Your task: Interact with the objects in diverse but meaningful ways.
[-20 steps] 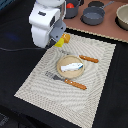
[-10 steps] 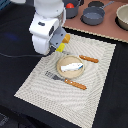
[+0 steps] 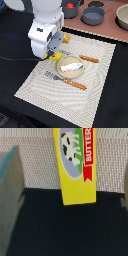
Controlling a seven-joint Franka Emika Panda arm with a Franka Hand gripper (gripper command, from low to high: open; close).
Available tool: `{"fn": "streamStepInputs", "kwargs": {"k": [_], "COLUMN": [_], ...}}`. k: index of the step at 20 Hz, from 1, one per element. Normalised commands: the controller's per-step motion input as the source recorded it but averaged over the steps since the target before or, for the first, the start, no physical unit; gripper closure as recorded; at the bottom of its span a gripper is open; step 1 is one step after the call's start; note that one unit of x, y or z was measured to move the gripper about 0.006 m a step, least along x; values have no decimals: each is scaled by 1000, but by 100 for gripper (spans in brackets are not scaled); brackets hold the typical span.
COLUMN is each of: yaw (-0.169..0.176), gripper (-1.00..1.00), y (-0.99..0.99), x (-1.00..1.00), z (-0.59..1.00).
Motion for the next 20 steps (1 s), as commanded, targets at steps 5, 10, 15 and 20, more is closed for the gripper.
{"fn": "streamStepInputs", "kwargs": {"k": [5,10,15,20], "yaw": [21,23,0,0], "gripper": [-100,-100,-100,-100], "y": [43,94,205,98], "x": [-6,166,246,22], "z": [686,909,584,11]}}
